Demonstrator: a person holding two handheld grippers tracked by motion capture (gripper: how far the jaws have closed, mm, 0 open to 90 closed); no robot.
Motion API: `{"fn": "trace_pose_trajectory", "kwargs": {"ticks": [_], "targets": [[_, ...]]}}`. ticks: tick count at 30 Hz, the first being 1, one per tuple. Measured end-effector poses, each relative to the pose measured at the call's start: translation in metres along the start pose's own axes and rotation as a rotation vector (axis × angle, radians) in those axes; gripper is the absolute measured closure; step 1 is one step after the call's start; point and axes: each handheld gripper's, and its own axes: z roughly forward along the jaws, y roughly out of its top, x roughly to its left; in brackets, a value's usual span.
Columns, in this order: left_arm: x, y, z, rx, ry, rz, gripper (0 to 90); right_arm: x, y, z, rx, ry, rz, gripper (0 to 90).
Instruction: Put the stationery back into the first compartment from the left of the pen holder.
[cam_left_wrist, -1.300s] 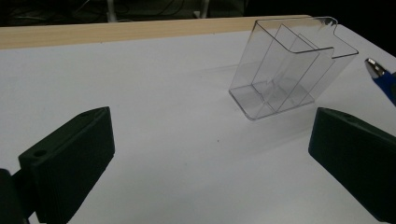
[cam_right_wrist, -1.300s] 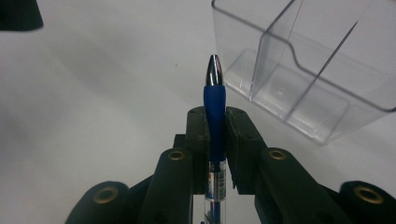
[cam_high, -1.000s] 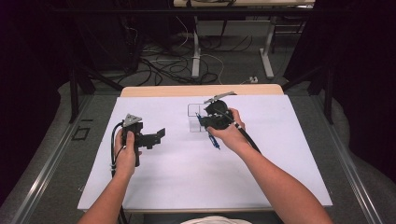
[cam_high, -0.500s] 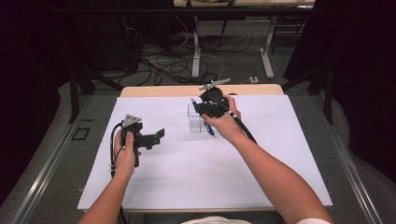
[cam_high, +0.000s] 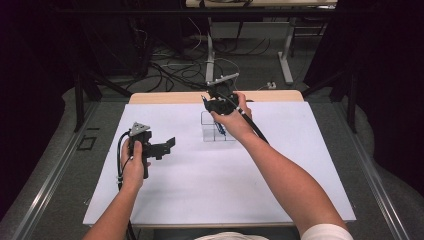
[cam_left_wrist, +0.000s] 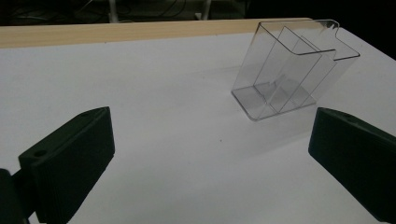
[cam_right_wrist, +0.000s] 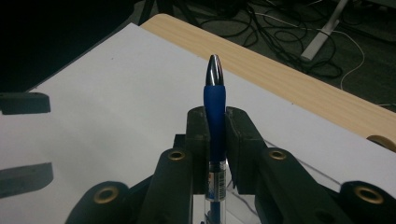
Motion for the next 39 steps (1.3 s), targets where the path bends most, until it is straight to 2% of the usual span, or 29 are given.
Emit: {"fn": "trace_pose_trajectory", "kwargs": {"ticks": [4, 8, 15, 16, 21, 24, 29, 30, 32, 34, 35, 39], "targets": [[0.001, 0.0, 0.0, 0.0, 0.001, -0.002, 0.2, -0.003, 0.008, 0.006, -0.003, -0.016, 0.011, 80.2], [0.001, 0.0, 0.0, -0.001, 0.0, 0.001, 0.2, -0.006, 0.017, 0.016, 0.001, -0.031, 0.042, 80.2], [0.002, 0.001, -0.001, 0.001, -0.004, -0.002, 0.2, -0.009, 0.023, 0.029, -0.001, -0.055, 0.046, 80.2], [0.002, 0.001, 0.0, -0.002, -0.005, -0.003, 0.2, -0.011, 0.024, 0.033, -0.004, -0.061, 0.064, 80.2], [0.002, 0.0, 0.001, 0.003, -0.003, -0.003, 0.2, -0.014, 0.024, 0.038, -0.026, -0.081, 0.074, 80.2], [0.002, 0.0, 0.001, 0.01, -0.004, -0.002, 0.2, -0.015, 0.023, 0.04, -0.054, -0.111, 0.076, 80.2], [0.001, 0.0, 0.002, 0.012, -0.004, 0.002, 0.2, -0.011, 0.023, 0.039, -0.112, -0.116, 0.06, 80.2], [0.001, -0.001, 0.003, 0.005, 0.0, 0.002, 0.2, -0.008, 0.023, 0.039, -0.143, -0.12, 0.04, 80.2], [0.001, -0.001, 0.003, 0.006, -0.001, 0.002, 0.2, -0.005, 0.023, 0.039, -0.165, -0.121, 0.025, 80.2], [0.001, -0.001, 0.002, 0.012, -0.005, -0.001, 0.2, -0.003, 0.023, 0.039, -0.175, -0.123, 0.019, 80.2], [0.001, -0.001, 0.002, 0.012, -0.005, -0.002, 0.2, -0.001, 0.022, 0.041, -0.192, -0.13, 0.0, 80.2], [0.001, 0.0, 0.002, 0.008, -0.007, -0.007, 0.2, 0.001, 0.022, 0.045, -0.209, -0.137, -0.005, 80.2]]}}
